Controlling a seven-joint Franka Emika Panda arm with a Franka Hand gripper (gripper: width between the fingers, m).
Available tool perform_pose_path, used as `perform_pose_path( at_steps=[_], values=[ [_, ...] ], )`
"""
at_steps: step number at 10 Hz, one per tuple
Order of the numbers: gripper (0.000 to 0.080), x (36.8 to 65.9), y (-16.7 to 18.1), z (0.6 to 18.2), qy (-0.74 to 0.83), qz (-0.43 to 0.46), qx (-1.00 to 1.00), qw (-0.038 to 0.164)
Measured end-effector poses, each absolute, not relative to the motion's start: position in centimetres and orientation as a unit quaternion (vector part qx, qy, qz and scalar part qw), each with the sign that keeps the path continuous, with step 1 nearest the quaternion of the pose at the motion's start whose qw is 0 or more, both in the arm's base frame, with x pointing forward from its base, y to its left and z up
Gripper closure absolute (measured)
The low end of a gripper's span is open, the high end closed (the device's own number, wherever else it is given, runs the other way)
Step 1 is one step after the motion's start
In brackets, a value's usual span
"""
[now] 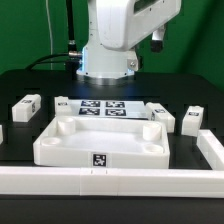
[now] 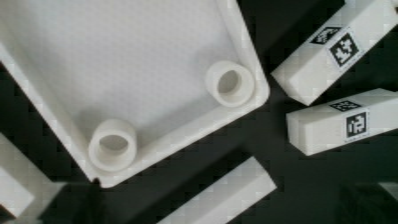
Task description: Assemble desk
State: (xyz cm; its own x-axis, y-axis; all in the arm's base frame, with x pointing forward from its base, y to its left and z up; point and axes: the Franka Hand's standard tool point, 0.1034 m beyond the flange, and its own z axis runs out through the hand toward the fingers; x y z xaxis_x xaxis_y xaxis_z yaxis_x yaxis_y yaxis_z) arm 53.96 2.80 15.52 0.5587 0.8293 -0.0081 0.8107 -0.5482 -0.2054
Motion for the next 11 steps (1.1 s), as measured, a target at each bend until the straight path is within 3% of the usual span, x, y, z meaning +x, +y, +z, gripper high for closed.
perform_pose_path(
  at_steps=[5, 7, 8, 9, 10, 11],
  values=[
    [0.015, 54.0, 2.7, 15.4, -0.475, 0.047, -0.874, 0.087],
    [0.015, 53.1, 0.2, 13.3, -0.586, -0.019, -0.809, 0.042],
    [0.015, 52.6, -0.7, 12.2, -0.614, -0.03, -0.788, 0.031],
    [0.015, 52.6, -1.4, 10.9, -0.63, -0.037, -0.776, 0.022],
    [0.015, 52.3, -1.4, 9.7, -0.63, -0.031, -0.776, 0.028],
    [0.015, 52.4, -1.5, 9.7, -0.628, -0.03, -0.777, 0.029]
  ],
)
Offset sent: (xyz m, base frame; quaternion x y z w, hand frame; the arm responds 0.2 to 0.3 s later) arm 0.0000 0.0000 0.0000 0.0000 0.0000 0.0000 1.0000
